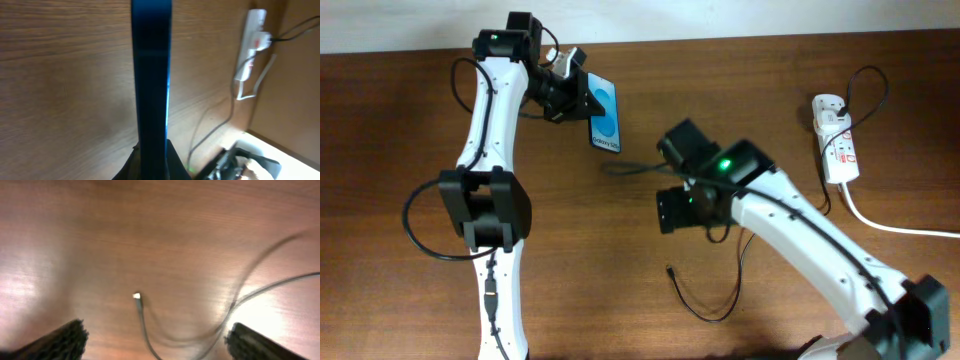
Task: Plug charger to phone and switch on socket
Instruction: 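Bring the plug under the phone's bottom port with the right gripper, then push the USB-C plug up into the phone's port with the right gripper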
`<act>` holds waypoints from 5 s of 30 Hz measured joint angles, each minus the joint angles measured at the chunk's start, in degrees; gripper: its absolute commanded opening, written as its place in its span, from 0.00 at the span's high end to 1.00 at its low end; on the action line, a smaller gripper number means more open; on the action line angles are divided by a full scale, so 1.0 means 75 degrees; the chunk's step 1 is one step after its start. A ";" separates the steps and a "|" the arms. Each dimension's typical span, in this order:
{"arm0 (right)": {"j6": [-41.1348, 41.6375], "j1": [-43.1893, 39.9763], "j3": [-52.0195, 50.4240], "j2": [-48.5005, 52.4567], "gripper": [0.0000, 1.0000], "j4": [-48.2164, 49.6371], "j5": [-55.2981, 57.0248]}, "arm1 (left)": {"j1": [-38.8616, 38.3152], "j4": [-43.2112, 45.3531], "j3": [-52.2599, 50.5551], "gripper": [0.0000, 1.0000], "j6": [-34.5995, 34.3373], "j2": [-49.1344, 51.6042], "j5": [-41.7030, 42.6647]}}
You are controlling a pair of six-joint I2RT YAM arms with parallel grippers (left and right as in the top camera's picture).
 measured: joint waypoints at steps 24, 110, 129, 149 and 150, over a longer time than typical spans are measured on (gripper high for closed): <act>0.0533 0.0219 -0.3783 0.0764 0.77 0.3547 -0.3025 | -0.0035 0.0015 0.0000 1.00 0.0052 0.0000 -0.0484; 0.0892 -0.2162 -0.1058 -0.0125 0.96 0.6592 -0.6298 | -0.0364 0.0641 0.0000 1.00 0.0822 0.0000 0.5846; 0.1413 -0.2168 -0.1096 -0.0125 0.95 0.7076 -0.6341 | -0.0347 0.0641 0.0003 1.00 0.1026 0.0000 0.6079; 0.1480 -0.2372 -0.1224 -0.0108 0.91 0.7376 -0.6828 | -0.0414 0.0609 0.0052 1.00 0.1052 0.0000 0.6073; 0.1478 -0.2375 -0.1224 -0.0108 0.89 0.7379 -0.6840 | -0.0414 0.0609 0.0052 1.00 0.1052 0.0000 0.6062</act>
